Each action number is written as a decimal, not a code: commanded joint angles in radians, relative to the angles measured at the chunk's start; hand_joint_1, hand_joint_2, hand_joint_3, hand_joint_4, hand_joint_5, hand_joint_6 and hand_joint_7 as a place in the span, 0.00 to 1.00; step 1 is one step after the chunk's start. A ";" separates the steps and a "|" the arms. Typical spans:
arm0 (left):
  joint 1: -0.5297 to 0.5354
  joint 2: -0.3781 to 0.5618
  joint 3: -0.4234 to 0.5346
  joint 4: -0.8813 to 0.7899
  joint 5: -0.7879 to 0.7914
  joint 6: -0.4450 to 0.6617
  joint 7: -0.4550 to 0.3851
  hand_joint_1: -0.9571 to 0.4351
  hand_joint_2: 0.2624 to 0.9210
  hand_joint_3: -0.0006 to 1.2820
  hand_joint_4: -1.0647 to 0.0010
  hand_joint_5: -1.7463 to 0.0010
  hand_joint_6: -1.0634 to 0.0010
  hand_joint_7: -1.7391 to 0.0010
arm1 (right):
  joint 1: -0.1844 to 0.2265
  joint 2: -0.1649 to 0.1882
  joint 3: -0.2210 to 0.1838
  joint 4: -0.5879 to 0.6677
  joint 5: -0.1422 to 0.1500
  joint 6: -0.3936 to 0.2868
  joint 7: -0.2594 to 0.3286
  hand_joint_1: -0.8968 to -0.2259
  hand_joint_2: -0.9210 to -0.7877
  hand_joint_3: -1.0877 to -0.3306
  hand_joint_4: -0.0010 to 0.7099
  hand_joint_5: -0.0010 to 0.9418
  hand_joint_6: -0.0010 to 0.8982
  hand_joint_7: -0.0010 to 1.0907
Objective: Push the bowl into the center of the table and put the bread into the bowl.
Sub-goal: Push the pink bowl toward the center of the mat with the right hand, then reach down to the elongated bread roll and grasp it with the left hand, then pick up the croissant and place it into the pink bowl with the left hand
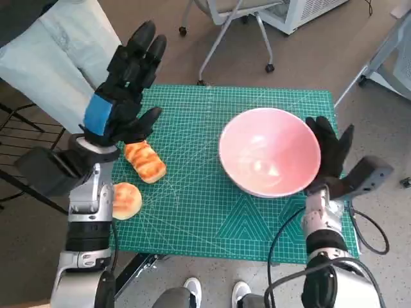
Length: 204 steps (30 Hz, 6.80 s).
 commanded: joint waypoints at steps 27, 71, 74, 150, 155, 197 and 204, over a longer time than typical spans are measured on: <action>0.082 0.034 0.031 -0.090 0.012 -0.006 0.048 0.18 1.00 0.35 0.97 1.00 1.00 0.88 | -0.104 0.103 0.029 0.025 -0.023 0.083 -0.023 0.49 0.00 0.51 0.11 0.00 0.17 0.12; 0.060 -0.012 -0.010 -0.096 0.026 -0.019 0.089 0.16 1.00 0.35 0.94 0.99 0.99 0.88 | 0.024 -0.072 0.305 -0.626 -0.032 -0.280 0.364 0.32 0.00 0.46 0.25 0.00 0.01 0.50; 0.056 -0.005 -0.011 -0.104 0.032 -0.023 0.087 0.16 1.00 0.35 0.94 0.99 0.99 0.88 | 0.057 -0.081 0.325 -0.711 -0.029 -0.241 0.363 0.31 0.00 0.47 0.24 0.00 0.00 0.49; -0.041 0.434 -0.488 0.189 0.910 0.168 0.136 0.72 0.73 0.01 0.68 1.00 0.58 0.99 | 0.129 -0.102 0.325 -0.805 0.054 -0.126 0.335 0.35 0.00 0.49 0.21 0.00 0.00 0.50; -0.087 0.402 -0.519 0.277 0.941 0.135 0.182 0.74 0.76 0.01 0.66 0.99 0.57 0.99 | 0.132 -0.100 0.326 -0.809 0.051 -0.125 0.334 0.36 0.00 0.49 0.21 0.00 0.00 0.50; -0.309 0.326 -0.665 0.697 1.034 0.080 0.262 0.69 1.00 0.06 0.43 0.25 0.35 0.40 | 0.134 -0.096 0.317 -0.792 0.043 -0.163 0.330 0.36 0.00 0.50 0.23 0.01 0.01 0.50; -0.288 0.364 -0.619 0.602 0.989 0.073 0.260 0.69 1.00 0.06 0.43 0.24 0.33 0.42 | 0.131 -0.095 0.315 -0.784 0.050 -0.165 0.336 0.37 0.00 0.51 0.23 0.01 0.01 0.49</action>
